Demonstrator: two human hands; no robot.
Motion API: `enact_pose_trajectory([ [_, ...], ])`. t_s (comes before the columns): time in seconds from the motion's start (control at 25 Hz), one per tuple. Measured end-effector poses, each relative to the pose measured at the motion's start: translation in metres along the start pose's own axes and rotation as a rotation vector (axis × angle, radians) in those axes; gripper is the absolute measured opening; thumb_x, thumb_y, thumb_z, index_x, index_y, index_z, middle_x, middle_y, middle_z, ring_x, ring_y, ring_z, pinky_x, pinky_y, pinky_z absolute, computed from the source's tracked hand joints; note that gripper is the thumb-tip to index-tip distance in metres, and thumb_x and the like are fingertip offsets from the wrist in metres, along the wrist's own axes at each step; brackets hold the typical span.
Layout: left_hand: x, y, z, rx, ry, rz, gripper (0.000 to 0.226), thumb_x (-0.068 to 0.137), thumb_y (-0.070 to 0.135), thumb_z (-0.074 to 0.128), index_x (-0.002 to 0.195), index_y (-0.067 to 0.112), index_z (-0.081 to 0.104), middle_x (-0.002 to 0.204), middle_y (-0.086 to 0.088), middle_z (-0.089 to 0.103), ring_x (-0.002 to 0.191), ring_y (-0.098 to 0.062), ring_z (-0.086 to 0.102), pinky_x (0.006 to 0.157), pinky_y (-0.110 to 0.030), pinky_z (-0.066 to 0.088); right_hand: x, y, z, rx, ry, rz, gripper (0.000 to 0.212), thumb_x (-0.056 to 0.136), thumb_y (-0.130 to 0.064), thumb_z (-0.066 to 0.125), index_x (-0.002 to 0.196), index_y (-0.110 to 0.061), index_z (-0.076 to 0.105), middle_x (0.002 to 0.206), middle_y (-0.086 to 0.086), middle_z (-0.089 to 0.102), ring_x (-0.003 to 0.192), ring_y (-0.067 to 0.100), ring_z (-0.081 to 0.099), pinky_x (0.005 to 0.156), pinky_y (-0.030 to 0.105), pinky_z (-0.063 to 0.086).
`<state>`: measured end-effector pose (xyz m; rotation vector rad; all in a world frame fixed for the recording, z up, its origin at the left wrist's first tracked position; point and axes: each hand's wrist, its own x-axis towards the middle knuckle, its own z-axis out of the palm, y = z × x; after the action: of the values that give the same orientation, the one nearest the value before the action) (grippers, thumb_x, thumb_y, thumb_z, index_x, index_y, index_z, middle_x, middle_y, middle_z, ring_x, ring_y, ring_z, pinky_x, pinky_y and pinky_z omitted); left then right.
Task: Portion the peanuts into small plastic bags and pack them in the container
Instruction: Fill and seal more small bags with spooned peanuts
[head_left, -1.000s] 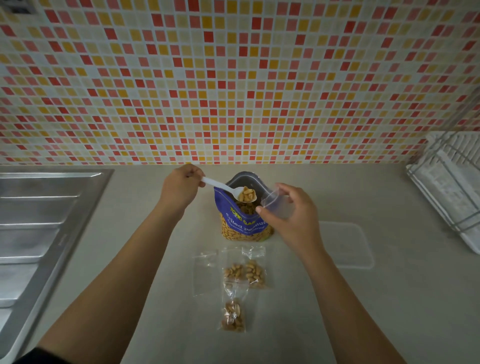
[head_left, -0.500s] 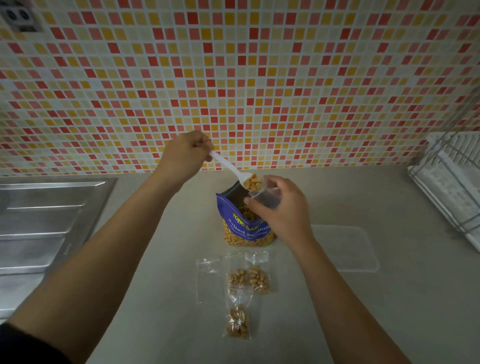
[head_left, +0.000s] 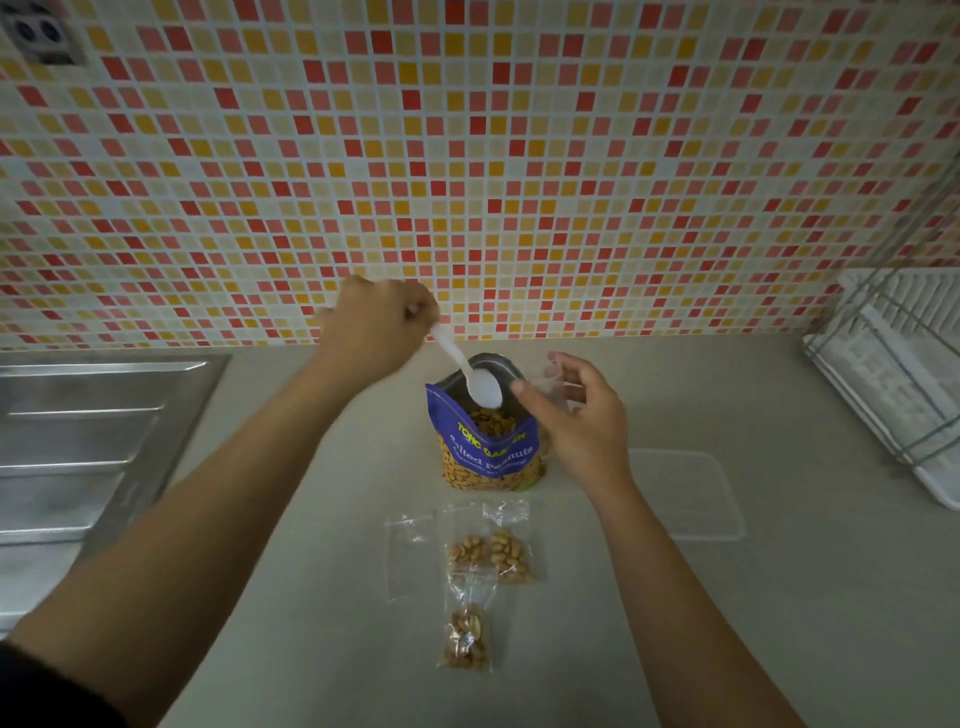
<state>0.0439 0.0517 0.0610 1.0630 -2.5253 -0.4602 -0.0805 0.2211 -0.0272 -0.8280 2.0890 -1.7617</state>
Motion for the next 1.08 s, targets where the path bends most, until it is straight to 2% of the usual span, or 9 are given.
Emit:
enact_pose_trajectory([
  [0.12, -0.021, 0.014, 0.045, 0.463, -0.096, 0.13, 0.025, 0.094, 0.04, 0.047, 0.108, 0.032, 0.065, 0.109, 0.002, 0.065, 0.128, -0.024, 0.035, 0.097, -0.054, 0.031, -0.001, 0.01, -0.002, 0.108, -0.009, 0.059, 0.041, 0.071, -0.036, 0.078, 0.107, -0.033, 0.059, 0.103, -0.017, 0.062, 0.099, 0.006, 0.061, 0.078, 0.019, 0.051],
  [0.2, -0.026, 0.026, 0.063, 0.502, -0.221, 0.133, 0.026, 0.094, 0.039, 0.047, 0.113, 0.032, 0.063, 0.118, 0.003, 0.062, 0.135, -0.02, 0.028, 0.102, -0.06, 0.024, -0.001, 0.016, -0.004, 0.156, -0.043, 0.081, 0.039, 0.071, -0.035, 0.078, 0.105, -0.036, 0.059, 0.108, -0.012, 0.064, 0.102, 0.01, 0.062, 0.083, 0.026, 0.053],
  [0.32, -0.022, 0.04, 0.081, 0.359, -0.349, -0.065, 0.026, 0.093, 0.034, 0.048, 0.114, 0.026, 0.063, 0.122, -0.002, 0.055, 0.133, -0.021, 0.03, 0.104, -0.066, 0.021, -0.001, 0.018, -0.004, 0.2, -0.079, 0.089, 0.039, 0.072, -0.033, 0.078, 0.107, -0.034, 0.06, 0.111, -0.007, 0.066, 0.102, 0.01, 0.063, 0.082, 0.025, 0.052],
  [0.56, -0.014, 0.029, 0.096, 0.024, -0.236, -0.406, 0.026, 0.094, 0.03, 0.045, 0.107, 0.022, 0.065, 0.105, -0.006, 0.062, 0.107, -0.026, 0.051, 0.098, -0.056, 0.032, -0.002, 0.02, -0.003, 0.2, -0.073, 0.099, 0.043, 0.073, -0.031, 0.077, 0.112, -0.027, 0.059, 0.109, -0.008, 0.065, 0.1, 0.005, 0.063, 0.081, 0.022, 0.052],
  [0.68, -0.017, 0.026, 0.092, -0.032, -0.196, -0.389, 0.024, 0.095, 0.028, 0.043, 0.1, 0.023, 0.066, 0.102, -0.004, 0.061, 0.112, -0.025, 0.046, 0.096, -0.054, 0.033, -0.003, 0.021, -0.003, 0.196, -0.094, 0.105, 0.041, 0.073, -0.029, 0.077, 0.109, -0.028, 0.06, 0.104, -0.011, 0.067, 0.096, 0.003, 0.064, 0.082, 0.024, 0.053],
  [0.76, -0.017, 0.023, 0.086, -0.082, -0.182, -0.372, 0.02, 0.096, 0.024, 0.043, 0.087, 0.028, 0.06, 0.098, -0.001, 0.059, 0.115, -0.025, 0.043, 0.096, -0.053, 0.036, -0.005, 0.021, -0.004, 0.196, -0.107, 0.102, 0.042, 0.073, -0.028, 0.077, 0.111, -0.025, 0.06, 0.102, -0.01, 0.068, 0.094, 0.002, 0.065, 0.08, 0.024, 0.052],
  [0.92, -0.011, 0.007, 0.078, -0.243, -0.171, -0.392, 0.027, 0.095, 0.025, 0.042, 0.072, 0.028, 0.056, 0.095, 0.0, 0.061, 0.106, -0.026, 0.052, 0.093, -0.051, 0.045, -0.005, 0.023, -0.007, 0.177, -0.113, 0.098, 0.043, 0.072, -0.03, 0.078, 0.111, -0.026, 0.061, 0.104, -0.009, 0.068, 0.097, 0.007, 0.065, 0.083, 0.029, 0.054],
  [1.0, -0.009, -0.001, 0.073, -0.34, -0.154, -0.386, 0.025, 0.096, 0.023, 0.043, 0.081, 0.024, 0.062, 0.098, -0.001, 0.063, 0.102, -0.022, 0.053, 0.092, -0.04, 0.046, -0.004, 0.022, -0.008, 0.17, -0.087, 0.107, 0.044, 0.072, -0.032, 0.079, 0.112, -0.027, 0.06, 0.106, -0.008, 0.067, 0.101, 0.01, 0.064, 0.087, 0.032, 0.054],
  [1.08, -0.011, -0.005, 0.066, -0.397, -0.147, -0.383, 0.024, 0.097, 0.017, 0.042, 0.098, 0.01, 0.065, 0.096, -0.002, 0.059, 0.095, -0.017, 0.05, 0.084, -0.03, 0.042, -0.005, 0.018, -0.012, 0.131, -0.043, 0.097, 0.047, 0.071, -0.035, 0.079, 0.113, -0.029, 0.059, 0.108, -0.011, 0.065, 0.102, 0.009, 0.061, 0.084, 0.025, 0.053],
])
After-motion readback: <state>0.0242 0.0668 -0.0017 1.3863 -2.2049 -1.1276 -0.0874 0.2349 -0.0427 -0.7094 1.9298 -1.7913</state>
